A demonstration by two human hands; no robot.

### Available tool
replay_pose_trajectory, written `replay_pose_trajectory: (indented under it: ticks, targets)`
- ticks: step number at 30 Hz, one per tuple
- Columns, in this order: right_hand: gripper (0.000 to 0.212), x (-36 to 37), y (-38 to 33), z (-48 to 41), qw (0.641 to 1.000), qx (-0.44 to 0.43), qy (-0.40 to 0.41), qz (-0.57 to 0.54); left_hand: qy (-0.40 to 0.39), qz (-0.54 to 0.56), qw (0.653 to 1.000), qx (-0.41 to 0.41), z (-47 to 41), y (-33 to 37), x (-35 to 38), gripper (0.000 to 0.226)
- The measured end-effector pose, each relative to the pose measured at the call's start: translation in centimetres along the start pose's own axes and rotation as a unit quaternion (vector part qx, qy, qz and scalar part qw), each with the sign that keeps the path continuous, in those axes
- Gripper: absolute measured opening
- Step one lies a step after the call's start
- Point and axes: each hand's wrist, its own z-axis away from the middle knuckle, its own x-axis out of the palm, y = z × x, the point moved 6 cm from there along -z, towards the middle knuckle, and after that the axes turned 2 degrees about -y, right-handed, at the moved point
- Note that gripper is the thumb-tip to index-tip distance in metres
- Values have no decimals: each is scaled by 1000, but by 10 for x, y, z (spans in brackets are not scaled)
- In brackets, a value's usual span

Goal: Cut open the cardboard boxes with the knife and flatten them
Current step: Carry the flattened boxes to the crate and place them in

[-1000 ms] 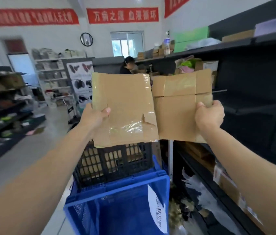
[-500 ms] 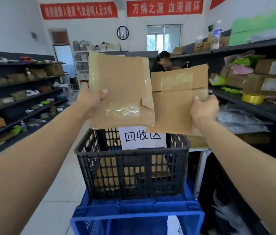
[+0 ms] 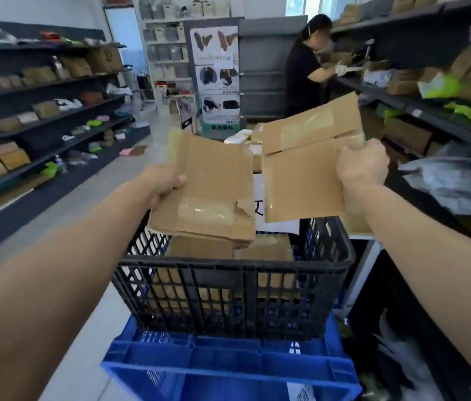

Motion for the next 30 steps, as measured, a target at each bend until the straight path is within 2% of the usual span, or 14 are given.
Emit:
replay_pose_trajectory:
  ticks: [5,8,10,15,20,24,26,30]
  targets:
    - [35,24,12,-8,999,15,-13,35,-81,-77,989,-97,-31,-50,33,32]
    - [37,44,16,-8,998,24,-38,54,-156,-111,965,-182,-46,-76,54,24]
    - [37,55,21,-8,996,30,-45,77,-203,-100,952,-207,-48,-87,73,15]
    - [29,74,41,-11,987,50,-75,135,-290,-87,923,-237,-54,-115,112,17]
    - [29,85,54,-17,980,60,-81,174,-305,-129,910,-251,-75,-119,103,16]
    - [41,116,62,-19,967,76,-114,215,-255,-164,907,-293,-108,-142,63,15]
    - [41,139,63,-11,960,89,-150,218,-220,-168,905,-324,-119,-156,43,22]
    - [16,188,69,4,948,105,-234,186,-188,-196,898,-346,-136,-175,13,36]
